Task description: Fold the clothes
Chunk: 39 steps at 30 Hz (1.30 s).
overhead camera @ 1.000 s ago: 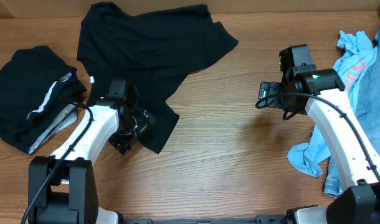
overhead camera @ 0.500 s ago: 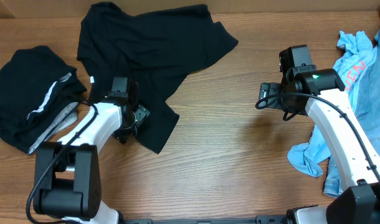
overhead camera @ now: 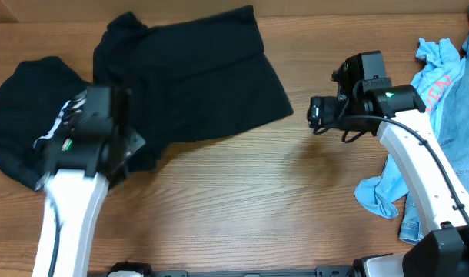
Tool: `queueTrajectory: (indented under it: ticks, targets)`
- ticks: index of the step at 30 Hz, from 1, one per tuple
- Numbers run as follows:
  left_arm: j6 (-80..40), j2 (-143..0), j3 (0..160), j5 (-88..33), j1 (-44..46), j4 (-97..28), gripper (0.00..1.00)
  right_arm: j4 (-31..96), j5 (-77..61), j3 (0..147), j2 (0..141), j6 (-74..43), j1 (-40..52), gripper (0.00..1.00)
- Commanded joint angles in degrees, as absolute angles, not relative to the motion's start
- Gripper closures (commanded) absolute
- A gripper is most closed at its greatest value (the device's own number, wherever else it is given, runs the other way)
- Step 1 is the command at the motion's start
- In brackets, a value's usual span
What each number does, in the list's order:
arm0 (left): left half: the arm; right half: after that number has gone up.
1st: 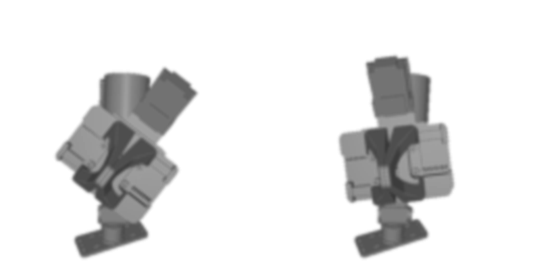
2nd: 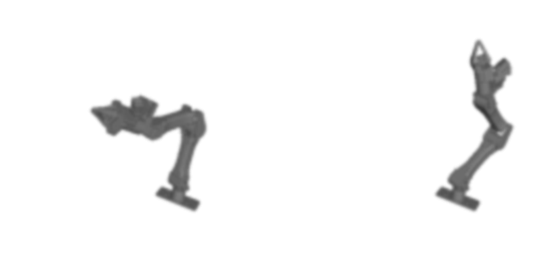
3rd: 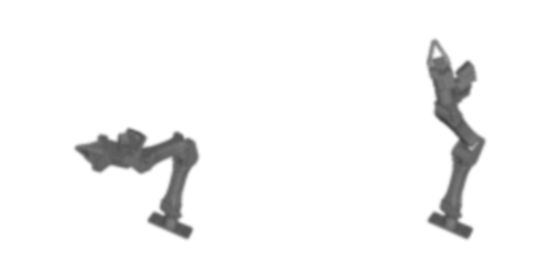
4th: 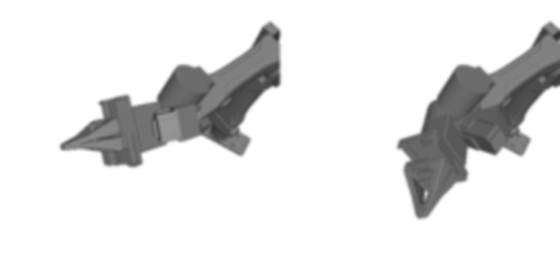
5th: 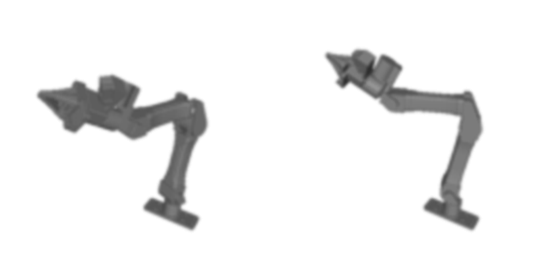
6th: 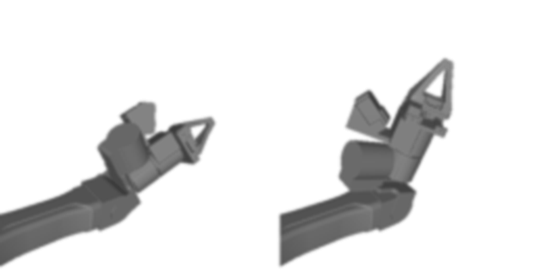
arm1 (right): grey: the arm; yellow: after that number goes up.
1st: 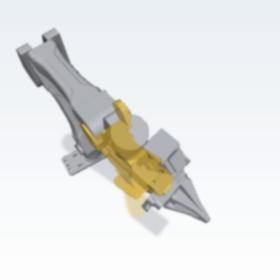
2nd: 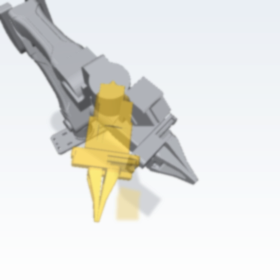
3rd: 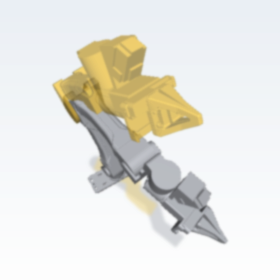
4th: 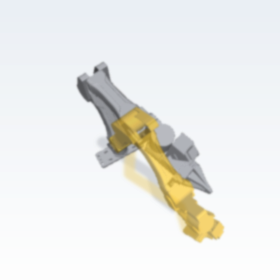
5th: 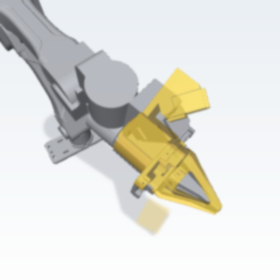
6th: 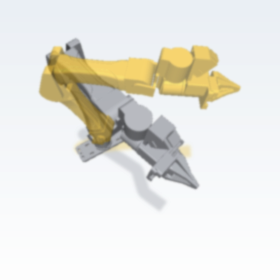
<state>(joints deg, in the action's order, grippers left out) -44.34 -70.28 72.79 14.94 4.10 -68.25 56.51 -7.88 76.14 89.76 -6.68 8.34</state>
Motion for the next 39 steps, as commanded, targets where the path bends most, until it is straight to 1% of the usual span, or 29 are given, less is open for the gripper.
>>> queueTrajectory:
  ticks: [1, 5, 8, 13, 19, 21, 23, 24, 25, 26, 27, 29, 32, 33, 34, 36, 38, 39]
  targets:
    - [-42.6, -65.7, 73.0, 16.6, 3.8, -70.3, 0.96, 52.9, -13.8, 76.8, 91.2, -4.1, 8.4, 0.07]
    - [-42.2, -66.4, 72.9, 16.4, 3.8, -72.4, 0.96, 52.9, -17.3, 76.8, 99.1, -2.5, 9.4, 0.08]
    - [-42.2, -66.8, 72.9, 16.5, 3.8, -72.0, 0.96, 49.9, -17.2, 76.8, 106.3, -1.6, 11.7, 0.08]
    - [-42.2, -67.3, 72.9, 16.0, 3.8, -72.0, 0.96, 45.4, -16.2, 76.8, 113.4, -1.7, 14.3, 0.07]
    - [-42.2, -67.3, 72.9, 16.0, 3.8, -72.0, 0.95, 42.5, -16.2, 76.8, 117.1, -1.7, 16.0, 0.09]
    - [-42.2, -67.3, 72.9, 16.0, 3.8, -72.0, 0.95, 41.9, -16.2, 76.8, 117.2, -1.7, 16.7, 0.15]
    - [-42.2, -67.3, 72.9, 16.0, 3.8, -72.0, 0.95, 42.1, -16.2, 76.8, 117.2, -2.0, 16.8, 0.31]
    - [-42.2, -67.3, 72.9, 16.0, 3.8, -72.0, 0.95, 42.1, -16.2, 76.8, 117.2, -2.0, 16.8, 0.51]
    - [-42.2, -67.3, 72.9, 16.0, 3.8, -72.0, 0.95, 42.2, -16.2, 76.8, 117.2, -2.0, 16.8, 0.65]
    - [-42.2, -67.3, 72.9, 16.0, 3.8, -72.0, 0.95, 42.3, -16.2, 76.8, 117.2, -2.1, 16.8, 0.83]
    - [-42.2, -67.3, 72.9, 16.0, 3.8, -72.0, 0.95, 42.5, -16.1, 76.8, 117.2, -2.1, 16.8, 0.96]
    - [-42.2, -67.3, 72.9, 16.1, 3.8, -71.9, 0.96, 44.2, -15.9, 77.0, 116.9, -2.2, 16.6, 0.96]
    - [-40.9, -67.3, 72.9, 16.1, 3.8, -70.7, 0.96, 51.9, -10.6, 80.9, 113.9, -3.1, 15.1, 0.96]
    - [-39.2, -67.3, 72.9, 16.1, 3.8, -69.7, 0.96, 56.5, -7.2, 84.7, 110.5, -3.2, 13.9, 0.96]
    - [-36.0, -67.3, 73.4, 16.1, 3.8, -68.3, 0.96, 59.1, -5.8, 87.4, 107.2, -3.7, 13.1, 0.96]
    - [-34.2, -67.3, 75.6, 16.0, 3.8, -68.3, 0.96, 62.6, -3.8, 91.9, 101.5, -5.0, 11.5, 0.96]
    - [-32.3, -67.3, 80.1, 15.7, 3.8, -69.1, 0.96, 64.7, -3.4, 94.4, 96.7, -5.0, 10.4, 0.96]
    - [-29.3, -67.3, 85.6, 13.8, 3.8, -70.1, 0.96, 67.3, -1.0, 96.6, 91.1, -6.1, 10.0, 0.96]
